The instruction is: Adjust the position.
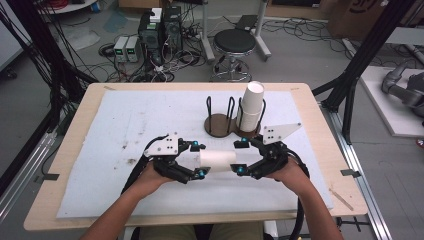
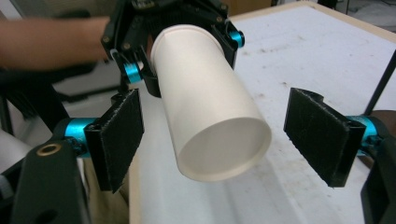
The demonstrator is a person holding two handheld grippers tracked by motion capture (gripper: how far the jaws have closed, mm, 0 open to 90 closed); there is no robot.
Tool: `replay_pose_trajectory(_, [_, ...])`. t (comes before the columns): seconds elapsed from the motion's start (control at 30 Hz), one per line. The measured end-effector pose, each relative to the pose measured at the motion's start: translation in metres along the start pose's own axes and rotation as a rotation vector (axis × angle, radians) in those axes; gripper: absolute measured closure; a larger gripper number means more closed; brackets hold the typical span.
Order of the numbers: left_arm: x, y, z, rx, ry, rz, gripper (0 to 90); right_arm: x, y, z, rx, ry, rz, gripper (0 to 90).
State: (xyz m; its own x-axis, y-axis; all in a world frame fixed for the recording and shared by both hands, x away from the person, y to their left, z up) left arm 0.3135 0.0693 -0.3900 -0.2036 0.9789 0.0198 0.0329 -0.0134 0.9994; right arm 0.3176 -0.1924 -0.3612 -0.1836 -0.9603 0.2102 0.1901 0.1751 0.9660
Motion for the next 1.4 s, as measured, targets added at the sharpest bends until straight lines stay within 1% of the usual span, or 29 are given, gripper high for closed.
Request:
replay_pose_trajectory(0.03, [0.0,0.0,0.0,0.0,0.0,0.0,27.5,-0.001,0.002,0.0,0.019,-0.006,0.018,20.4])
replay_pose_trajectory(0.07, [0.001,0.001,0.0,-0.002,-0.003,0.01,27.5,-0.001,0.002,0.0,0.019,-0.006,0.018,20.4])
replay_pose_trajectory(0.1, [0.001,0.003,0.0,-0.006,-0.004,0.034,27.6,-0.005,0.005,0.001,0.044,-0.015,0.051,20.4])
replay_pose_trajectory(0.13, [0.001,0.003,0.0,-0.008,-0.004,0.047,27.6,-0.006,0.007,0.002,0.058,-0.017,0.066,20.4])
replay_pose_trajectory(0.17, [0.001,0.003,0.0,-0.008,-0.004,0.047,27.6,-0.006,0.007,0.002,0.058,-0.017,0.066,20.4])
replay_pose_trajectory(0.2, [0.001,0.004,0.0,-0.014,-0.004,0.065,27.6,-0.008,0.009,0.003,0.072,-0.019,0.079,20.4])
replay_pose_trajectory(0.23, [0.001,0.005,0.0,-0.019,-0.007,0.078,27.7,-0.013,0.013,0.004,0.111,-0.014,0.115,20.5])
replay_pose_trajectory(0.27, [0.001,0.006,0.0,-0.014,-0.006,0.084,27.7,-0.013,0.013,0.004,0.111,-0.014,0.115,20.5])
replay_pose_trajectory(0.3, [0.001,0.008,0.0,-0.03,-0.004,0.12,27.7,-0.018,0.016,0.005,0.145,-0.018,0.157,20.4])
replay_pose_trajectory(0.33, [0.001,0.008,0.0,-0.03,-0.004,0.12,27.7,-0.018,0.016,0.005,0.145,-0.018,0.157,20.4])
replay_pose_trajectory(0.37, [0.001,0.009,0.0,-0.036,-0.006,0.137,27.7,-0.02,0.016,0.006,0.155,-0.018,0.172,20.5])
replay_pose_trajectory(0.47, [0.001,0.012,0.0,-0.043,-0.007,0.168,27.7,-0.029,0.018,0.01,0.213,-0.009,0.244,20.5])
replay_pose_trajectory(0.5, [0.002,0.013,0.001,-0.051,-0.002,0.183,27.7,-0.031,0.018,0.01,0.221,-0.009,0.254,20.5])
replay_pose_trajectory(0.57, [0.002,0.013,0.001,-0.048,-0.003,0.188,27.7,-0.034,0.018,0.011,0.239,-0.009,0.278,20.5])
replay_pose_trajectory(0.6, [0.002,0.014,0.002,-0.051,-0.004,0.198,27.7,-0.035,0.018,0.011,0.245,-0.007,0.287,20.5])
replay_pose_trajectory(0.63, [0.002,0.015,0.002,-0.059,-0.004,0.219,27.7,-0.037,0.018,0.011,0.25,-0.008,0.297,20.6])
replay_pose_trajectory(0.8, [0.001,0.017,0.002,-0.068,-0.012,0.238,27.5,-0.045,0.017,0.009,0.271,0.001,0.357,20.6])
replay_pose_trajectory(0.9, [0.0,0.016,0.002,-0.065,-0.011,0.248,27.5,-0.048,0.017,0.01,0.271,0.005,0.372,20.7])
replay_pose_trajectory(0.93, [-0.001,0.016,0.002,-0.061,-0.006,0.248,27.4,-0.05,0.016,0.01,0.278,0.008,0.388,20.8])
replay_pose_trajectory(0.97, [-0.002,0.015,0.003,-0.06,-0.006,0.264,27.5,-0.051,0.015,0.01,0.285,0.005,0.402,20.8])
replay_pose_trajectory(1.0, [-0.002,0.015,0.003,-0.06,-0.006,0.264,27.5,-0.052,0.014,0.01,0.292,0.003,0.409,20.8])
replay_pose_trajectory(1.07, [-0.003,0.014,0.003,-0.061,-0.007,0.283,27.5,-0.054,0.012,0.01,0.298,0.006,0.422,20.8])
replay_pose_trajectory(1.23, [-0.004,0.014,0.004,-0.057,-0.008,0.294,27.5,-0.059,0.008,0.011,0.314,0.004,0.473,20.8])
replay_pose_trajectory(1.27, [-0.004,0.014,0.004,-0.057,-0.007,0.3,27.5,-0.059,0.008,0.011,0.314,0.004,0.473,20.8])
replay_pose_trajectory(1.4, [-0.006,0.013,0.004,-0.054,-0.009,0.318,27.5,-0.065,0.003,0.011,0.337,0.002,0.512,20.9])
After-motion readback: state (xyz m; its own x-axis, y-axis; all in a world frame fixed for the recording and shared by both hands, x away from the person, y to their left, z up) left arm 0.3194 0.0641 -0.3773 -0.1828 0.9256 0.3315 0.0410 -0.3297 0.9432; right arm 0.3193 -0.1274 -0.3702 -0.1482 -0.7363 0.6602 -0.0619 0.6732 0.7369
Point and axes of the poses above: each handheld gripper's, and its own axes: x roughly backward along the jaws, y roughly out of its top, z roughly to its left, the point moved 3 cm from there along -x, roughly forward along the jaws, and after that the axes turned 13 degrees about -z, right-handed, at the moved point
